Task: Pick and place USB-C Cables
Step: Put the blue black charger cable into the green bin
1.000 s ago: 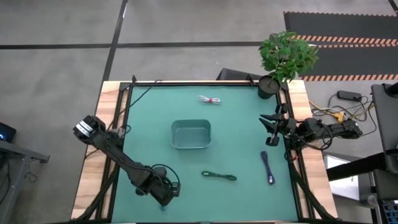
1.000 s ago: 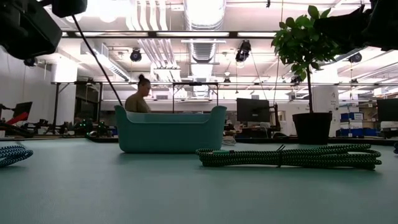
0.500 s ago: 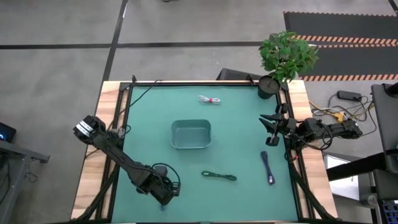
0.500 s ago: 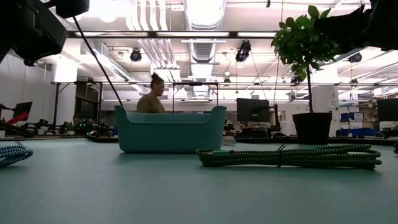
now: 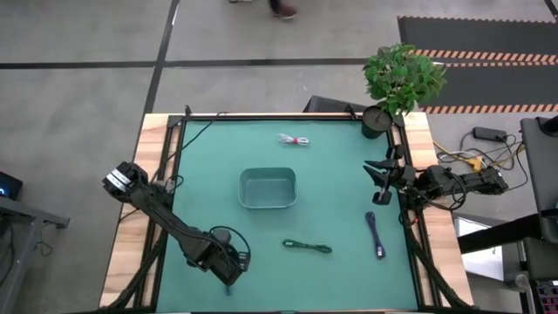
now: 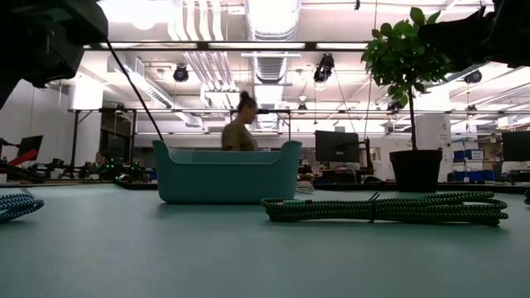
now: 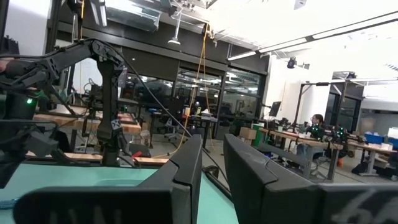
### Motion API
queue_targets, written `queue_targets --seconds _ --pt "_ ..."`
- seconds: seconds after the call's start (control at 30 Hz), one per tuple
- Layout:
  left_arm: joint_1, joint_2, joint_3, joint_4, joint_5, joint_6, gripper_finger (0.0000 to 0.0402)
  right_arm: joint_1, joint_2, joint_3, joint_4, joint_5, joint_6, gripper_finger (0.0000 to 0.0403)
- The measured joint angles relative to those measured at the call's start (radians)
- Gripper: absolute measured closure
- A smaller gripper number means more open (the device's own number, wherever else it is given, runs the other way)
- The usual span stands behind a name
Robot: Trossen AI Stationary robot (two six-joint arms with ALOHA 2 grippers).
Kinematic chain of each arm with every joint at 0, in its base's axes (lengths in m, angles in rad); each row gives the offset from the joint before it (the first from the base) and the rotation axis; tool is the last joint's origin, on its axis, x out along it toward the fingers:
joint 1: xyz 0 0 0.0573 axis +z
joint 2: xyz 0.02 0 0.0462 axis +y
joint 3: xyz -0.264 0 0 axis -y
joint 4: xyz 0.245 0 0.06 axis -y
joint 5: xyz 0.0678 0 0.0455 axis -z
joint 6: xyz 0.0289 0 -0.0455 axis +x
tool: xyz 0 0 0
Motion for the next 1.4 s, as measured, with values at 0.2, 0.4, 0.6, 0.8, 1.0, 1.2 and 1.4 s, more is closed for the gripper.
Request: queue_targets --seconds 0.2,0.4,0.6,0.8,1.0,1.2,1.4 --pt "-0.001 0.008 0.0 0.004 -0.021 0.017 0.0264 0.0 0.0 0.0 -0.001 0.0 0.0 0.0344" --pt "-0.001 0.059 0.003 0.006 -0.014 0.017 0.0265 0.0 0.0 0.0 -0.004 0.0 0.0 0.0344" --pt "-0.001 0.082 0.004 0.007 -0.01 0.017 0.0265 0.0 0.0 0.0 -0.006 0.0 0.0 0.0344" --pt "-0.001 0.104 0.006 0.007 -0.01 0.017 0.0265 0.0 0.0 0.0 -0.005 0.0 0.0 0.0344" --pt "-0.001 0.127 0.01 0.008 -0.009 0.017 0.0266 0.0 0.0 0.0 -0.006 0.0 0.0 0.0344" --pt "-0.001 0.127 0.01 0.009 -0.009 -0.002 0.027 0.0 0.0 0.0 -0.006 0.0 0.0 0.0344" --pt "-0.001 0.127 0.01 0.015 -0.002 -0.013 0.0326 0.0 0.0 0.0 -0.007 0.0 0.0 0.0344"
